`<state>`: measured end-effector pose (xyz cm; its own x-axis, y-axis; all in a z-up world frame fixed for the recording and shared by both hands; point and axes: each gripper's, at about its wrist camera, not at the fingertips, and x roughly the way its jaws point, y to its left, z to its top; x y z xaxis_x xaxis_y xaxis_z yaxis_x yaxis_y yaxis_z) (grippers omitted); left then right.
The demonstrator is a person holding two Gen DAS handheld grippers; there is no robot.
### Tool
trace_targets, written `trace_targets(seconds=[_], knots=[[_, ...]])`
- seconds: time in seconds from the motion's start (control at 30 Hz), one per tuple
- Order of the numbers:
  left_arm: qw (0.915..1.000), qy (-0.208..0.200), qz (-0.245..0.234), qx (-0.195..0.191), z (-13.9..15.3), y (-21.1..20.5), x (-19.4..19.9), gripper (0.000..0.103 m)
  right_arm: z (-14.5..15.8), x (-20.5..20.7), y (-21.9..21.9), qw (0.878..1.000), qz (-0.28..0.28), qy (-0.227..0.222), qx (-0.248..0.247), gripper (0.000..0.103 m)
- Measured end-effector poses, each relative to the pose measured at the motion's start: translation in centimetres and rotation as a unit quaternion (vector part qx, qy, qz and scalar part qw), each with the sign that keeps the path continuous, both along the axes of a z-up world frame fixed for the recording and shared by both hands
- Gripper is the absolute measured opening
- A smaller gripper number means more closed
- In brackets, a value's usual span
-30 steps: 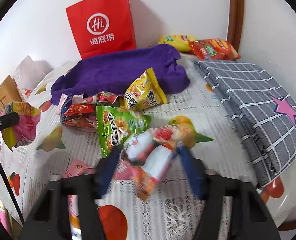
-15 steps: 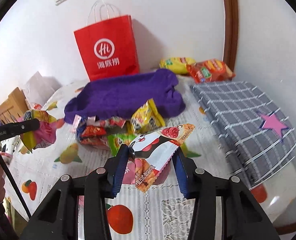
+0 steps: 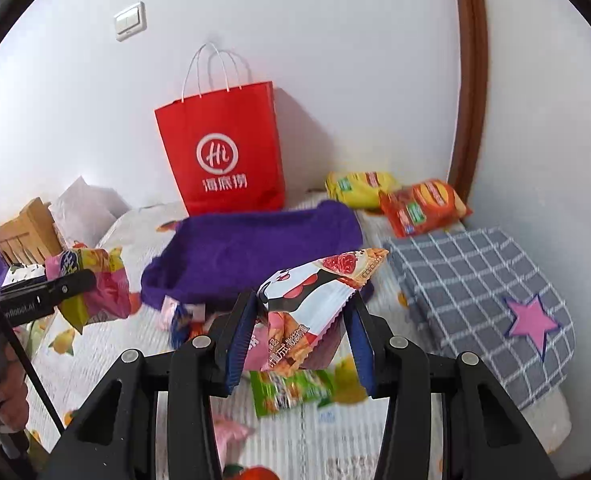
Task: Organize snacks
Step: 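Lift and carry both held packets toward the purple towel with both tools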
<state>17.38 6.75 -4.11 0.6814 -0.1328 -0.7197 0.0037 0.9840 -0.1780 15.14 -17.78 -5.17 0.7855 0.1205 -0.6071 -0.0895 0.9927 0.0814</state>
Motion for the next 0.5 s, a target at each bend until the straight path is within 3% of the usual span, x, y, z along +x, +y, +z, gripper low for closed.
trace_targets(seconds=[0.5], knots=[[0.9999, -0.002, 0.006, 0.014, 1.8, -0.1, 7.2, 0.064, 2.7, 8.6, 2.3, 1.0, 0.025, 0.001, -0.005, 0.045]])
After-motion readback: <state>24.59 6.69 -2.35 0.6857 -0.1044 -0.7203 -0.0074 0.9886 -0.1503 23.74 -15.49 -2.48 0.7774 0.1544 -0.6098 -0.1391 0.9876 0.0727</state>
